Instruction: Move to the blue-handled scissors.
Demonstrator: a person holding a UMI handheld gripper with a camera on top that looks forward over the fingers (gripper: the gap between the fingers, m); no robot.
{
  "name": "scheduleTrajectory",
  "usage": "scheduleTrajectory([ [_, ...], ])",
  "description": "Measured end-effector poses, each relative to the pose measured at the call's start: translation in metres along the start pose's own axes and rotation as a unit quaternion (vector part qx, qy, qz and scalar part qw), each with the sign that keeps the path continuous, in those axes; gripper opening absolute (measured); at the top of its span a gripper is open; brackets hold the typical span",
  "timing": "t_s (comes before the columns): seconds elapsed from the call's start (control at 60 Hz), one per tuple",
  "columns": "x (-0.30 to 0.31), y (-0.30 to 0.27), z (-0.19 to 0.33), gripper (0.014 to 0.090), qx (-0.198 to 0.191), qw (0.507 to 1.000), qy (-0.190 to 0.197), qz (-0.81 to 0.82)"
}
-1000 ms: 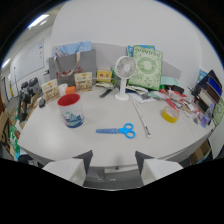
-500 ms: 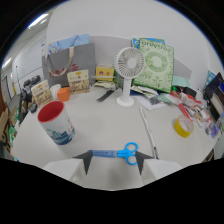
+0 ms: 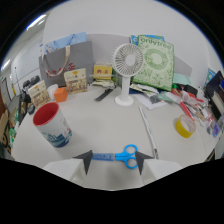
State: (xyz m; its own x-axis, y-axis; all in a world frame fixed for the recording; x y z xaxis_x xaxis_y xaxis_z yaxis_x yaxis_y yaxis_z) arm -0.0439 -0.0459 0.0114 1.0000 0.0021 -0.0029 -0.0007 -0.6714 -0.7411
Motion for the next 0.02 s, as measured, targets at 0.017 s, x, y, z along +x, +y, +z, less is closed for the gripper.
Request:
scheduleTrajectory([
  [0.017, -0.0003, -0.0001, 0.0005, 0.0844, 0.000, 1.000, 0.000, 0.000],
])
